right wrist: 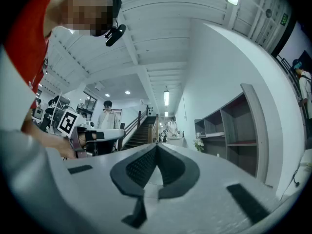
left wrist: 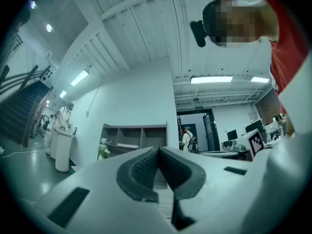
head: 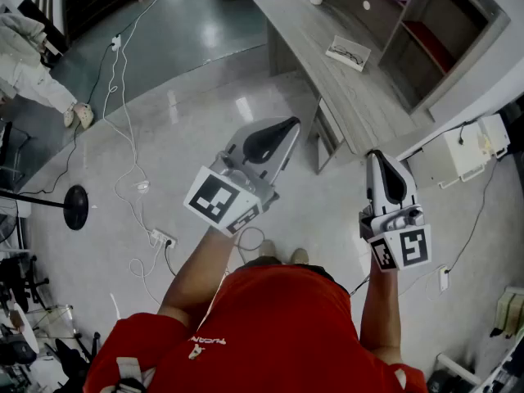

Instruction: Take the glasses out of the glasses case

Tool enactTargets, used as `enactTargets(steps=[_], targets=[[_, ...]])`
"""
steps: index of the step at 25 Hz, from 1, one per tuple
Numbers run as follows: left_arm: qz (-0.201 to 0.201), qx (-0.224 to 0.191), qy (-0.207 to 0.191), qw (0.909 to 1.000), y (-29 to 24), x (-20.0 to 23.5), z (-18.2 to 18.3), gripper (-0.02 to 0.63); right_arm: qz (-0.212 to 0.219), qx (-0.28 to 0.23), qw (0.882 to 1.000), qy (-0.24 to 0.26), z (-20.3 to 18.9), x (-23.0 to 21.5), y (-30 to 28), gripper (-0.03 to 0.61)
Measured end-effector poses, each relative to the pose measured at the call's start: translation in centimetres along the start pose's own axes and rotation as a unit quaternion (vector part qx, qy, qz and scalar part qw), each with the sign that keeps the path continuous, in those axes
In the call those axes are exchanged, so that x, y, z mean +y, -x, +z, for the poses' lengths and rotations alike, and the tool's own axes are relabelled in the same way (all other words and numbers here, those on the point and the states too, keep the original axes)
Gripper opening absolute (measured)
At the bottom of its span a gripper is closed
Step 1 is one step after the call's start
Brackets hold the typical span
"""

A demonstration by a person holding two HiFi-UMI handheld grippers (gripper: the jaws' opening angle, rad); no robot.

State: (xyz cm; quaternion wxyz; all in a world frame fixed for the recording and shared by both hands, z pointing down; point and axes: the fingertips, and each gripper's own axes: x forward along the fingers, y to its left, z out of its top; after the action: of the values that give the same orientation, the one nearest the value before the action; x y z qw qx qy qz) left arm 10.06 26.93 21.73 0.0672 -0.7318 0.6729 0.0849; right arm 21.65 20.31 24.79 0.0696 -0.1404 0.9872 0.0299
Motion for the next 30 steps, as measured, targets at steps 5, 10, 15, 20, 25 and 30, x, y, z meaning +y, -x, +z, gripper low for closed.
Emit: enactTargets(steps=[5, 10, 15, 20, 25, 30], targets=[[-0.003, -0.002, 0.002, 1.0000, 0.4, 0.5, 0.1, 0.011, 0.001, -0.002, 1.000, -0.007, 0.1, 0.6, -0.5, 0.004], [-0.002, -0.002, 0.005, 1.0000, 1.0, 1.8, -0.1, 0.011, -0.007, -0.002, 1.000, -0.008, -0.1, 0.8, -1.4, 0.005], [-0.001, -0.002, 0.009, 1.0000, 2.0, 3.7, -0.4, 0.011, -0.016, 0.001, 1.000, -0.008, -0.7, 1.4, -2.7, 0.005], [-0.004, -0.003, 0.008, 1.0000, 2.6, 6.3, -0.9, 0.011, -0.026, 0.007, 1.000, -0.003, -1.7, 2.0, -4.4, 0.005], [-0.009, 0.003, 0.011, 0.9999, 1.5, 8.8, -1.8, 0.011, -0.038, 0.013, 0.999, -0.002, -2.7, 0.7, -6.6, 0.005], [-0.016, 0.005, 0.003, 0.9999, -2.1, 12.3, -3.3, 0.011, -0.048, 0.005, 0.999, 0.003, -3.8, -2.7, -10.1, 0.005]])
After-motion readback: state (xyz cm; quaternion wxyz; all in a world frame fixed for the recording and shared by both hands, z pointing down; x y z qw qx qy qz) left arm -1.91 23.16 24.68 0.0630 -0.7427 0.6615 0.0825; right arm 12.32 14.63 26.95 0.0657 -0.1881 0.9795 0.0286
